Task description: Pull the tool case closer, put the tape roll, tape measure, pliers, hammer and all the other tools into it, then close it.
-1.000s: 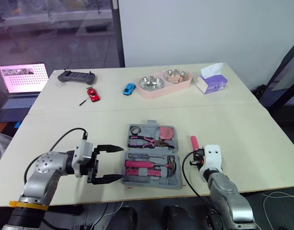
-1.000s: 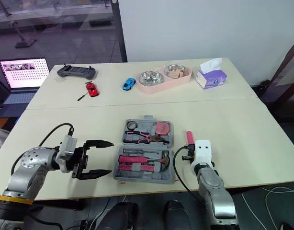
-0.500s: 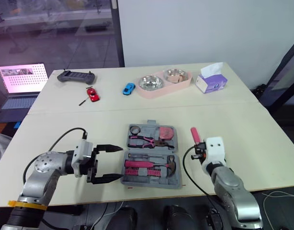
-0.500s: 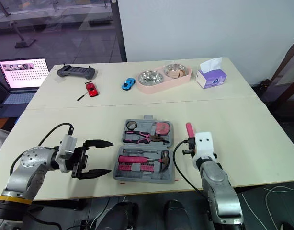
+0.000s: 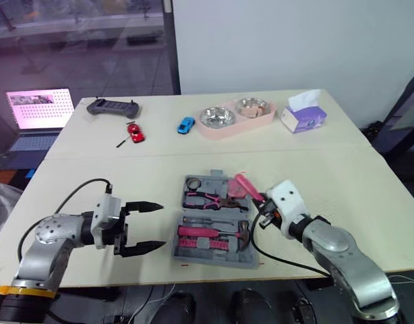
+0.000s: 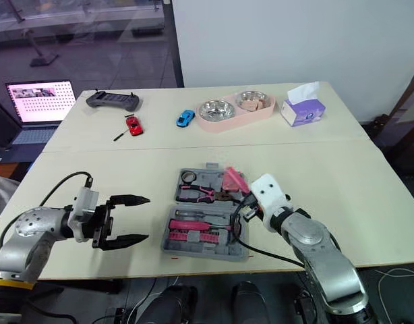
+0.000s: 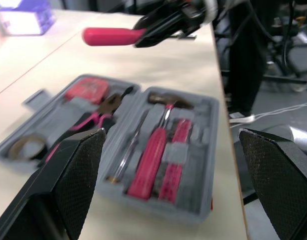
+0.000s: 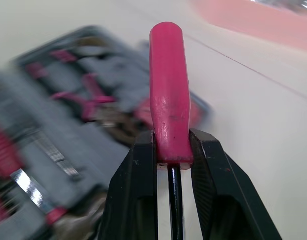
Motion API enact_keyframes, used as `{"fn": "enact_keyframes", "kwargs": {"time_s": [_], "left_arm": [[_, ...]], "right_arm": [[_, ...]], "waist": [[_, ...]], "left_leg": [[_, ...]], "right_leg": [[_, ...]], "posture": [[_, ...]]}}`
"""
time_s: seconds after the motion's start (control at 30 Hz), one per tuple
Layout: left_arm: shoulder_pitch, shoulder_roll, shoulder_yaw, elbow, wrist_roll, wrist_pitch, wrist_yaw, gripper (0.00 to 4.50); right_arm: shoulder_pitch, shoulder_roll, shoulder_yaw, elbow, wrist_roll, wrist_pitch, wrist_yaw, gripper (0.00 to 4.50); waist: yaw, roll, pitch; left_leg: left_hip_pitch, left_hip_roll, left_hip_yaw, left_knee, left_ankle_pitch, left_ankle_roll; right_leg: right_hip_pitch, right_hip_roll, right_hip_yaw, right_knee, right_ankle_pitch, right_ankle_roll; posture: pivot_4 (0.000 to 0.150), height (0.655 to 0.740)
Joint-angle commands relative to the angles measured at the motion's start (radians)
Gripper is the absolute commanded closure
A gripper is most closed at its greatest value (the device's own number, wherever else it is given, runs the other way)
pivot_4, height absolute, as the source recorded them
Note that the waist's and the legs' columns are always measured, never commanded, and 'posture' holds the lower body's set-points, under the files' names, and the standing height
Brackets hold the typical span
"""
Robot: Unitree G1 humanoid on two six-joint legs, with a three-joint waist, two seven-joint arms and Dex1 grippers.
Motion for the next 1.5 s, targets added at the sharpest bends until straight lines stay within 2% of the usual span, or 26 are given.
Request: {"fn": "enact_keyframes", "kwargs": {"time_s": [0.03,0.07,0.23,0.37,0.7,0.8,1.0,1.5], "left_arm": [[0.002,0.018,0.034,-0.019,-0.016,0.002,-0.002,0.0],[0.005,0.022,0.037,-0.018,-0.016,0.002,-0.006,0.0],[0.017,0.041,0.046,-0.01,-0.02,0.005,-0.027,0.0],[0.039,0.056,0.054,-0.01,-0.024,0.004,-0.046,0.0],[0.111,0.087,0.076,-0.029,-0.034,0.003,-0.102,0.0],[0.127,0.086,0.073,-0.044,-0.037,0.002,-0.106,0.0],[0.14,0.076,0.059,-0.07,-0.038,0.004,-0.096,0.0],[0.126,0.074,0.056,-0.081,-0.039,0.021,-0.084,0.0]], "right_arm": [[-0.096,-0.036,0.064,-0.097,0.057,0.109,0.076,4.11],[-0.149,-0.039,0.099,-0.11,0.082,0.174,0.095,4.11],[-0.409,-0.057,0.324,-0.132,0.143,0.438,0.145,4.11],[-0.514,-0.055,0.435,-0.125,0.161,0.53,0.138,4.11],[-0.565,0.079,0.547,-0.069,0.194,0.702,0.058,4.11],[-0.629,0.087,0.594,-0.053,0.228,0.746,0.057,4.11],[-0.666,0.088,0.645,-0.033,0.27,0.749,0.028,4.11],[-0.618,0.174,0.688,0.05,0.259,0.745,-0.086,4.11]], "waist": [[0.008,0.0,0.0],[0.01,0.0,0.0],[0.015,-0.001,0.0],[0.026,-0.002,0.0],[0.022,-0.003,-0.001],[0.022,-0.003,-0.001],[0.022,-0.003,-0.001],[0.017,-0.003,-0.001]], "left_leg": [[-0.001,0.002,0.001,0.0,0.0,-0.001],[-0.001,0.003,0.001,0.0,0.0,-0.001],[-0.002,0.005,0.01,0.0,0.0,-0.001],[-0.005,0.005,0.012,-0.001,-0.001,-0.002],[-0.006,0.007,0.022,-0.005,-0.001,-0.003],[-0.005,0.009,0.024,-0.007,0.0,-0.004],[-0.005,0.013,0.025,-0.01,0.001,-0.006],[-0.004,0.014,0.027,-0.01,0.002,-0.008]], "right_leg": [[-0.001,0.001,0.001,-0.001,0.002,-0.003],[-0.001,0.001,0.001,-0.003,0.004,-0.007],[-0.005,0.002,0.01,-0.005,0.006,-0.01],[-0.007,0.002,0.012,-0.007,0.006,-0.01],[-0.014,0.002,0.02,-0.008,0.009,-0.008],[-0.016,0.003,0.021,-0.008,0.009,-0.01],[-0.017,0.006,0.022,-0.008,0.01,-0.01],[-0.018,0.007,0.023,-0.008,0.011,-0.012]], "posture": [[0.15,0.737],[0.15,0.737],[0.15,0.737],[0.15,0.737],[0.15,0.737],[0.15,0.737],[0.15,0.737],[0.15,0.737]]}}
